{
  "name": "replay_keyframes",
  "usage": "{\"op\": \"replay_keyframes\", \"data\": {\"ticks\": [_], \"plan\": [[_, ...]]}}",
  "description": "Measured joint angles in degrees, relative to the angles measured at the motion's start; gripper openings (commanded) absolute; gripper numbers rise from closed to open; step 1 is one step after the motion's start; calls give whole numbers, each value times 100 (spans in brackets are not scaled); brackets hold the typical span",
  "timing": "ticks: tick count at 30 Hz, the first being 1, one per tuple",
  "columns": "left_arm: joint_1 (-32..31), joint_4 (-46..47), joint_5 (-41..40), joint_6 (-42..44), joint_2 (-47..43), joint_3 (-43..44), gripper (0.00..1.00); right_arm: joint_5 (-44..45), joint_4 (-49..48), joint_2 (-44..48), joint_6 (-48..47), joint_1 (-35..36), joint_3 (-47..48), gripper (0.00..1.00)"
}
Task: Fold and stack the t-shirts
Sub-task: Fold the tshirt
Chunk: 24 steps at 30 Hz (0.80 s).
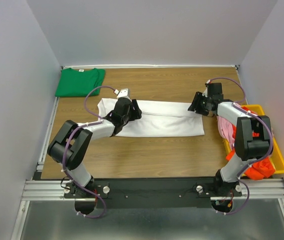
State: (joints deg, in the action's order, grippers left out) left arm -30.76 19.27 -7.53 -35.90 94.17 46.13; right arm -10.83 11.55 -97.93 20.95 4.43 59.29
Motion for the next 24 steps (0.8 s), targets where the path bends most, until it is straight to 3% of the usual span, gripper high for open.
{"op": "replay_keyframes", "data": {"ticks": [24], "plan": [[-511,144,348,-426,275,-203,68,-44,0,-33,-2,0,0,58]]}}
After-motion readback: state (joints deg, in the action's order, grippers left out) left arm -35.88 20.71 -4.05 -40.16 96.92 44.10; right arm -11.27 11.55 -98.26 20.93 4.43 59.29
